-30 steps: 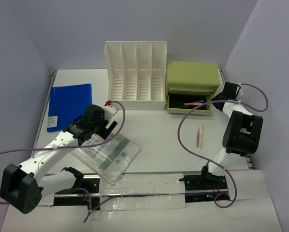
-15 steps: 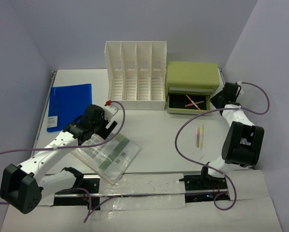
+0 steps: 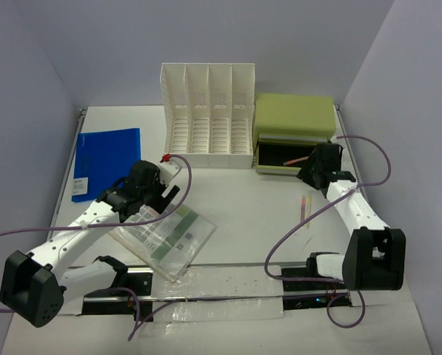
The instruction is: Organize the desk
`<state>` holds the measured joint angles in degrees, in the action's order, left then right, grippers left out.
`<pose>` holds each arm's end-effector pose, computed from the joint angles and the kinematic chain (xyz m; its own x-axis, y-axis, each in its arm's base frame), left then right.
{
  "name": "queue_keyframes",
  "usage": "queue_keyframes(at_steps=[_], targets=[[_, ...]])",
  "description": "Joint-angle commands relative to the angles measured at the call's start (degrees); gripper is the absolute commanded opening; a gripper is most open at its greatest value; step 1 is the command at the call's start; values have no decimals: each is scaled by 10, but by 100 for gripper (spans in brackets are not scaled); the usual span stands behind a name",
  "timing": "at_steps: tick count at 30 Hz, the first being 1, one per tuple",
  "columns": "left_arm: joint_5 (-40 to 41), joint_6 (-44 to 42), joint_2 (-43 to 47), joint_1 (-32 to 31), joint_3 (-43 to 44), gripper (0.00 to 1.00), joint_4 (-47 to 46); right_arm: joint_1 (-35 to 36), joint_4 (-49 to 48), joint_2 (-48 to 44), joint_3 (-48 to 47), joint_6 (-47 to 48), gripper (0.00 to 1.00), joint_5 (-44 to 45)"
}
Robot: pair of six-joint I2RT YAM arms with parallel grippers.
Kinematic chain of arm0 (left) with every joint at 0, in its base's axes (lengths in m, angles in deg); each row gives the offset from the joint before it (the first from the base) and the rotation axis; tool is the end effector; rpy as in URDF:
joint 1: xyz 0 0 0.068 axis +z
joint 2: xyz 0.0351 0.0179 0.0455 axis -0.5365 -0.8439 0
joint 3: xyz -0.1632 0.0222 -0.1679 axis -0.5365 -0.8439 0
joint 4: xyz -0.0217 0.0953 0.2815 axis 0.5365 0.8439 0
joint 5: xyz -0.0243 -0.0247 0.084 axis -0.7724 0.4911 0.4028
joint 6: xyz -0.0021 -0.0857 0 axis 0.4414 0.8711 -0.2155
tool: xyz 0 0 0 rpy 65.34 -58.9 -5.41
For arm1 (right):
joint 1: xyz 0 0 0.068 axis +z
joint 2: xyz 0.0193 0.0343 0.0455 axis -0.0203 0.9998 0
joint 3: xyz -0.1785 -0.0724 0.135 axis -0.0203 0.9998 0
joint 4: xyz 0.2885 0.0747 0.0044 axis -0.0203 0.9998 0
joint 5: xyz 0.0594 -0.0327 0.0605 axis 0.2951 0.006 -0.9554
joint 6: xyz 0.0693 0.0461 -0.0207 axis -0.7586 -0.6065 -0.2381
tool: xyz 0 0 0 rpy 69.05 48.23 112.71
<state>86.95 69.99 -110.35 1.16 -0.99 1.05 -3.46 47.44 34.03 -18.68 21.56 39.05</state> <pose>0.2677 -0.1464 0.1675 -0.4851 0.6048 -0.6315 0.5531 0.7716 0.3141 0.3313 -0.0169 0.1467 -0.5912 0.5025 -0.6308 0.4074 0.8611 0.3042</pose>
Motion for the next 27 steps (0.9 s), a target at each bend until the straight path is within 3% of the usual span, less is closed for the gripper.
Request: queue_keyframes(at_steps=[1, 14, 22, 27], targets=[[-17, -3, 9, 3, 2, 99, -16, 4, 59, 13, 42, 8, 48, -25], [-24, -3, 12, 4, 2, 99, -15, 5, 66, -7, 78, -1, 49, 37], [-28, -2, 19, 3, 1, 99, -13, 4, 53, 59, 77, -15, 49, 35], [-32, -3, 19, 3, 2, 99, -12, 8, 32, 65, 94, -21, 40, -3]])
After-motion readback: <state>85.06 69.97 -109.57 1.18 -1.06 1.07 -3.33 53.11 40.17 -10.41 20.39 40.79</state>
